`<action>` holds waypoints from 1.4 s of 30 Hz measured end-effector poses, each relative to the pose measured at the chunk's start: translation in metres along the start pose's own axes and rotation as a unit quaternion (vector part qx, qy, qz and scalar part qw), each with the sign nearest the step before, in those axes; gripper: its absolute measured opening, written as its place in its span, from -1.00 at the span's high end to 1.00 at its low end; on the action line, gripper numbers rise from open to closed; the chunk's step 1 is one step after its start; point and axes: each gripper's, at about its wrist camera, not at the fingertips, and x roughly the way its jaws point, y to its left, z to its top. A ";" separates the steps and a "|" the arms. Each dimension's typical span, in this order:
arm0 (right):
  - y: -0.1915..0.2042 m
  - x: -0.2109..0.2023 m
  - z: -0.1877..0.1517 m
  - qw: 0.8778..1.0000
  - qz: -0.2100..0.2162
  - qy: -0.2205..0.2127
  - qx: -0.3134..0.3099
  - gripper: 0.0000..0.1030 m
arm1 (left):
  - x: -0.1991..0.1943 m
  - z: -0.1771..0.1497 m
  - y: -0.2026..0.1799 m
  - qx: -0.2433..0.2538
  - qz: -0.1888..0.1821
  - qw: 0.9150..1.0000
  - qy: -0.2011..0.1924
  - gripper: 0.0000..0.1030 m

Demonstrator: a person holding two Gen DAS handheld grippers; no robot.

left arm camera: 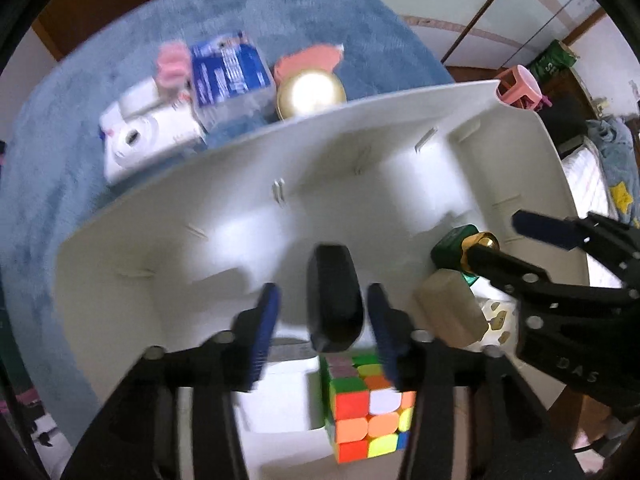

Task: Organize rigid objects
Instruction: 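Carry the black plug and green tin into the tray and open both tools, then grasp the pink hair roller with the left tool while the right tool grasps the pink tape dispenser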

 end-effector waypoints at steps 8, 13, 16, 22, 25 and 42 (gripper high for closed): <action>0.004 -0.043 -0.005 0.999 0.017 -0.040 -0.013 -0.08 | -0.045 -0.007 0.010 -0.013 -0.001 1.000 -0.024 -0.31; 0.005 -0.067 0.001 0.997 0.048 -0.058 -0.007 -0.08 | -0.079 -0.002 0.013 -0.023 -0.008 0.998 -0.051 -0.31; 0.011 -0.079 0.007 0.996 0.058 -0.068 -0.008 -0.08 | -0.093 0.007 0.011 -0.030 -0.001 0.998 -0.064 -0.31; 0.015 -0.102 0.019 0.994 0.076 -0.083 -0.004 -0.08 | -0.124 0.027 0.024 -0.041 0.012 0.995 -0.086 -0.32; 0.013 -0.108 0.031 0.993 0.084 -0.085 0.004 -0.08 | -0.136 0.041 0.030 -0.039 0.039 0.994 -0.093 -0.32; -0.010 -0.056 0.151 0.984 0.112 -0.029 0.134 -0.08 | -0.081 0.146 0.089 -0.105 0.076 0.991 -0.030 -0.32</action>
